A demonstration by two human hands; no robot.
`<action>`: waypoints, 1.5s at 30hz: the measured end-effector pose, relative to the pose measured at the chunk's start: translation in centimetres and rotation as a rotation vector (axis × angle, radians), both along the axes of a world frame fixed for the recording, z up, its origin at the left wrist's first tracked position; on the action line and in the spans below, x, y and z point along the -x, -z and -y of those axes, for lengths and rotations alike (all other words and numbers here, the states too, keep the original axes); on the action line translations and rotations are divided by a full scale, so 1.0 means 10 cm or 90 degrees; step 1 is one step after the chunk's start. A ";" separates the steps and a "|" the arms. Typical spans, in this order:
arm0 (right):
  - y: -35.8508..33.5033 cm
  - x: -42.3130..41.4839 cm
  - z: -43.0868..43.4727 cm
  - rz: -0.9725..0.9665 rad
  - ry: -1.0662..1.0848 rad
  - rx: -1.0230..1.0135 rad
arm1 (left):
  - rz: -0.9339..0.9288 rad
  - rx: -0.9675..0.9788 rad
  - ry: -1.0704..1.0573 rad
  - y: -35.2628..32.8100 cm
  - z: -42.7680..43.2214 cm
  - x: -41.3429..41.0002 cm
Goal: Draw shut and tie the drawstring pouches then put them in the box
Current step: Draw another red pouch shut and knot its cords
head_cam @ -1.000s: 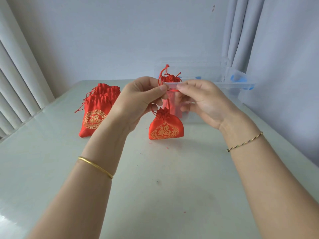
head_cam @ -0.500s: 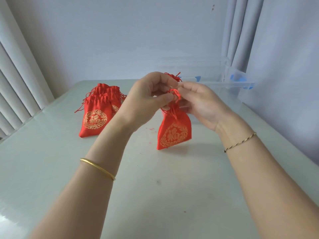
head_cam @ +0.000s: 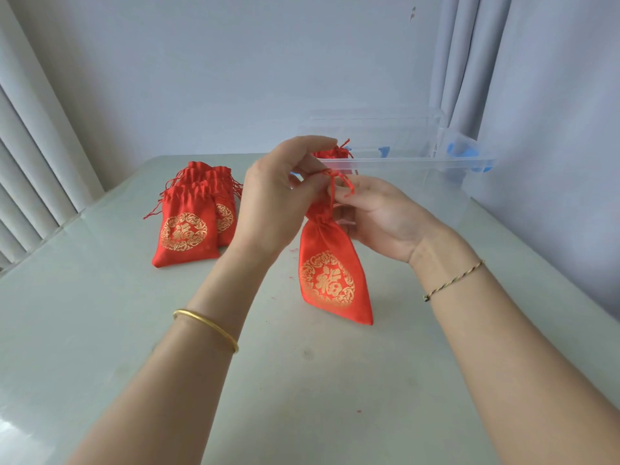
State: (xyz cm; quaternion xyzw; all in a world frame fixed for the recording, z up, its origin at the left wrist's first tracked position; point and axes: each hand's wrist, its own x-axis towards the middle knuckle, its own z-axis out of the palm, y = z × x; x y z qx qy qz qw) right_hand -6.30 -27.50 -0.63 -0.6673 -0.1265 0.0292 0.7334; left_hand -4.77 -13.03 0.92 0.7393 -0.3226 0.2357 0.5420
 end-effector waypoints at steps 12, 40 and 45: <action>-0.10 0.05 0.07 0.043 0.255 0.094 | -0.220 0.077 0.083 0.00 -0.07 -0.07; 0.02 -0.04 0.16 -0.090 0.355 -0.155 | -0.435 0.198 0.165 0.01 -0.05 -0.09; -0.16 0.05 0.04 -0.002 0.281 -0.158 | -0.338 -0.105 0.106 0.00 -0.03 -0.02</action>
